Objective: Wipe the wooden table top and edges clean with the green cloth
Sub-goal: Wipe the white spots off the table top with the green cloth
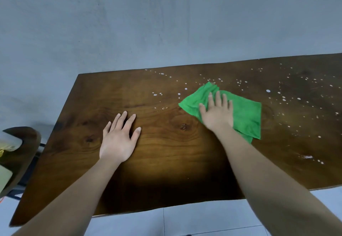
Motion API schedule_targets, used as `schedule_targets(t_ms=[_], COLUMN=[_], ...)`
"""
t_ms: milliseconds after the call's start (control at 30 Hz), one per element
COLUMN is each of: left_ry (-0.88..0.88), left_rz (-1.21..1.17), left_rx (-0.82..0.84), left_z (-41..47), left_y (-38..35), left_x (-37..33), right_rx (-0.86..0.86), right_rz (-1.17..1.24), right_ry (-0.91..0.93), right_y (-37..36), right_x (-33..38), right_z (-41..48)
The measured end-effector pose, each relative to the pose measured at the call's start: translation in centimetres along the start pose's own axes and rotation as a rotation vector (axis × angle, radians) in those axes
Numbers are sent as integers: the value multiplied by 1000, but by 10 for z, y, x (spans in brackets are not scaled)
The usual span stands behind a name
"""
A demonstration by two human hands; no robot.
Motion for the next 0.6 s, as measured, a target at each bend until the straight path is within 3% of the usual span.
schedule_targets(t_ms=[233,433,533,600], left_ry=[-23,-21,-22,-21], left_rz=[-28,-31,-31,-24], left_rx=[-6,-5,8,22], left_z=[-1,0,1,1], left_y=[0,0,0,0], left_x=[2,3,3,3], right_rx=[124,150,170,152], right_rz=[-28,-22,-19,-20], right_ry=[466,796,805,687], right_y=[-48,-50,-36,-19], right_x=[107,69,28,-9], right_z=[-92,-145,-130,-101])
Point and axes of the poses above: each hand's wrist, its own z-axis towards the middle knuckle, its own y-axis out of the back of the hand, x = y × z, the point moved 1 cm from there along z, towards the middle knuckle, and after that the axes turned 7 degrees about z, right-handed, at the moved point
